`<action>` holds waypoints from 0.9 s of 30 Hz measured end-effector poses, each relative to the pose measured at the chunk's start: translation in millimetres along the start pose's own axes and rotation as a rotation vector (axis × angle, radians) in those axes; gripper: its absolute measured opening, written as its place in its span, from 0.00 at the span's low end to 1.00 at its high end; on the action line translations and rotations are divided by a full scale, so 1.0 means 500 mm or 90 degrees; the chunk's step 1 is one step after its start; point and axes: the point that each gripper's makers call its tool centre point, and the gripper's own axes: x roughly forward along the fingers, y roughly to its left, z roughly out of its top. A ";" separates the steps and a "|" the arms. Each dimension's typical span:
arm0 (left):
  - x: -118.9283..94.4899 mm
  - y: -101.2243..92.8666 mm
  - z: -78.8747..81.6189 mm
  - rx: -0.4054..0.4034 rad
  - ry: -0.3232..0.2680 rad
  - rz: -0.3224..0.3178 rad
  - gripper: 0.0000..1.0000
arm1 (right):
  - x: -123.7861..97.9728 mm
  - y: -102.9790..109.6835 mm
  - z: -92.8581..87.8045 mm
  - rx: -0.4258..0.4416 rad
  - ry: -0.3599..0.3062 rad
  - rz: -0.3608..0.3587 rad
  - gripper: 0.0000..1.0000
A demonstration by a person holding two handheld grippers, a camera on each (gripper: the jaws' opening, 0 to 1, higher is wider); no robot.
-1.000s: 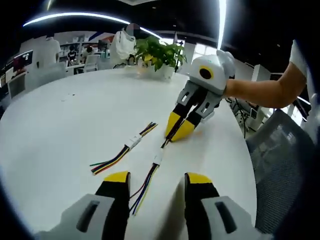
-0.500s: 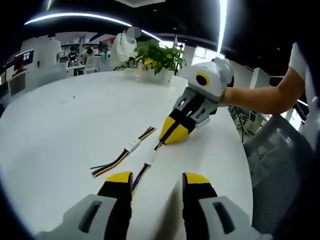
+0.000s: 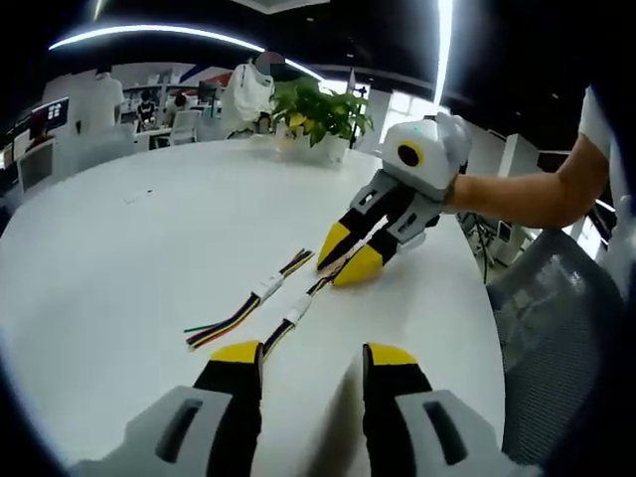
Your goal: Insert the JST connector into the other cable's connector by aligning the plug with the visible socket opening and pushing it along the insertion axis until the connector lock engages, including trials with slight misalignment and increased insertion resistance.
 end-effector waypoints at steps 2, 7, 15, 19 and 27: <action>0.001 -0.002 0.005 -0.002 -0.005 -0.002 0.35 | -0.002 -0.001 0.006 0.001 -0.004 -0.004 0.11; 0.008 -0.005 0.017 0.001 -0.003 0.009 0.36 | -0.009 0.003 0.030 0.022 -0.023 -0.014 0.21; -0.011 -0.007 0.054 -0.015 -0.021 0.041 0.63 | -0.034 0.007 0.075 0.062 -0.056 -0.046 0.43; -0.042 -0.015 0.083 -0.031 -0.055 0.054 0.71 | -0.054 0.013 0.089 0.076 -0.065 -0.062 0.52; -0.100 -0.050 0.106 0.013 -0.093 0.091 0.91 | -0.116 0.035 0.106 0.089 -0.080 -0.107 0.66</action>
